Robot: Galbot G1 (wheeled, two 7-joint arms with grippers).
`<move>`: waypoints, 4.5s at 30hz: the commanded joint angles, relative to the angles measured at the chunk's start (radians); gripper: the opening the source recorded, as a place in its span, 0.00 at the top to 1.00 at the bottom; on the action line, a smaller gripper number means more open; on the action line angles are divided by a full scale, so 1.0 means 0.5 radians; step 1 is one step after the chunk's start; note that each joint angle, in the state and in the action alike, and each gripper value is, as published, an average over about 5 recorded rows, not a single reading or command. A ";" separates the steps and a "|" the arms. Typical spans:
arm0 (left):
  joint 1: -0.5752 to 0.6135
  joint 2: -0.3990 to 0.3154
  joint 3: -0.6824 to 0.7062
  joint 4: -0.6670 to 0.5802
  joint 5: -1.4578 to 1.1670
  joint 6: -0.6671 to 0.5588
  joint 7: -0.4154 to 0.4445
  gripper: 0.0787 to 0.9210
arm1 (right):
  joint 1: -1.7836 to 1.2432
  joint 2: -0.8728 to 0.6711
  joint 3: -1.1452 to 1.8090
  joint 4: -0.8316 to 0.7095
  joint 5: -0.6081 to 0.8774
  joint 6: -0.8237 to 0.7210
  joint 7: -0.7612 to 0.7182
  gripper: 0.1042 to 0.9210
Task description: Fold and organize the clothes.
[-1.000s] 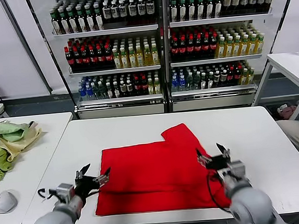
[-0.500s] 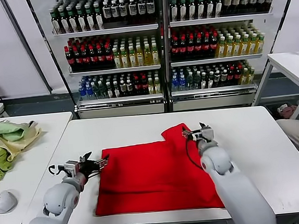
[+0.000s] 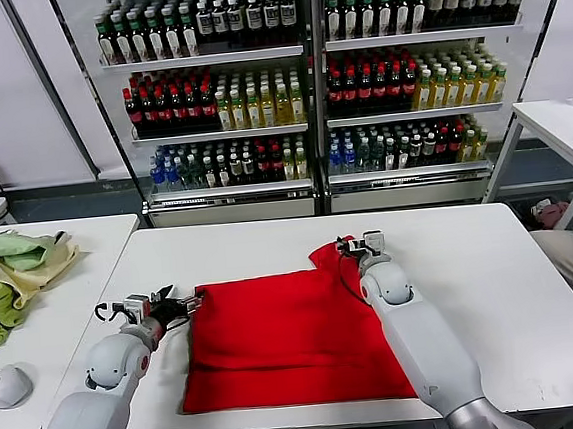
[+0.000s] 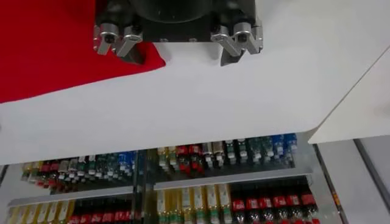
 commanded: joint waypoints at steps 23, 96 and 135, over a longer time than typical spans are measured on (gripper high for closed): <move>0.003 -0.026 -0.015 0.052 -0.018 -0.012 0.202 0.49 | 0.043 0.058 -0.017 -0.142 0.012 0.030 -0.026 0.61; 1.092 0.196 -0.516 -0.767 0.014 -0.275 0.443 0.98 | -2.054 -0.550 0.369 2.147 -0.110 -0.199 0.128 0.97; 1.192 -0.287 -0.046 -1.152 -0.326 -0.086 -1.140 0.15 | -2.118 -0.499 0.318 2.325 -0.280 -0.075 0.134 0.12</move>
